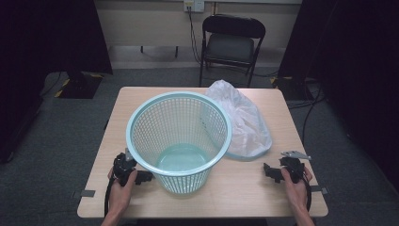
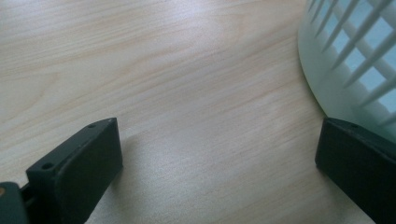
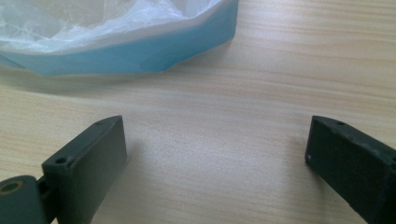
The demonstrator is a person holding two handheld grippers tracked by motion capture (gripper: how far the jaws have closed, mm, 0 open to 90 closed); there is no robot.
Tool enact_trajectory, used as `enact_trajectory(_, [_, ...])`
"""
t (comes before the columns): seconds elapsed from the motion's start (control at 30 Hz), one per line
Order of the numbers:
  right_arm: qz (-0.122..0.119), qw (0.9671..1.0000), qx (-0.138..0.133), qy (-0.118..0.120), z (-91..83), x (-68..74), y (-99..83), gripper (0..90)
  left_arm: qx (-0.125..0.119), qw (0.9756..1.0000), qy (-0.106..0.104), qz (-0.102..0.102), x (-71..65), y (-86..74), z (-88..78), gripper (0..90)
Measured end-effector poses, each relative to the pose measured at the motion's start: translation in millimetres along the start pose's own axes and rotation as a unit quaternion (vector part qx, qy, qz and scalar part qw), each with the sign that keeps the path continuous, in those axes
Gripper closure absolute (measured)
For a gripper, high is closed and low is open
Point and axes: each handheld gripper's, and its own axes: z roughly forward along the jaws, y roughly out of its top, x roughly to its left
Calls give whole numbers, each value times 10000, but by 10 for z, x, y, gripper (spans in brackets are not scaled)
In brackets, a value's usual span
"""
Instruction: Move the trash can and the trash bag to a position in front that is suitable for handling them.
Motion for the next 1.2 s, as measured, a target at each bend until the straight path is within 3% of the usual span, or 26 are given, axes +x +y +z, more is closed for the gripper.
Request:
enact_trajectory(0.23, [-68, 9999, -81, 120, -29, 38, 11, 193, 18, 10000, -34, 61, 6, -6, -10, 0])
enact_trajectory(0.47, [-531, 9970, -90, 555, -103, 176, 60, 215, 12, 9999, -95, 117, 18, -29, -32, 4])
enact_trajectory(0.53, [-608, 9952, -250, 720, -177, 238, 115, 215, -2, 9999, -97, 64, 40, -31, -59, 36])
enact_trajectory(0.6, [-664, 9939, -352, 807, -214, 272, 149, 215, 13, 10000, -53, 73, 55, -24, -77, 130])
enact_trajectory(0.63, [-777, 9910, -486, 973, -277, 352, 221, 216, 31, 9998, -109, 142, 78, -1, -121, 208])
enact_trajectory(0.67, [-809, 9896, -515, 1073, -304, 396, 259, 216, 31, 9998, -109, 142, 78, -1, -121, 215])
enact_trajectory(0.73, [-907, 9862, -623, 1233, -348, 489, 349, 214, -98, 9997, -219, 103, 96, 30, -221, 140])
enact_trajectory(0.8, [-931, 9848, -688, 1295, -366, 541, 401, 213, -186, 9996, -212, 100, 97, 47, -264, 182])
enact_trajectory(0.83, [-1022, 9815, -796, 1412, -389, 661, 517, 209, -392, 9990, -219, 33, 82, 86, -337, 153])
enact_trajectory(0.93, [-1189, 9759, -890, 1601, -394, 871, 693, 198, -581, 9978, -309, -39, 44, 147, -409, 156])
enact_trajectory(1.0, [-1234, 9745, -904, 1640, -385, 949, 745, 197, -623, 9976, -309, -59, 24, 169, -415, 159])
enact_trajectory(1.07, [-1350, 9707, -956, 1741, -315, 1139, 884, 197, -648, 9976, -215, -66, -7, 207, -405, 177])
enact_trajectory(1.2, [-1356, 9682, -1024, 1837, -239, 1255, 982, 198, -655, 9975, -250, -91, -12, 255, -350, 168])
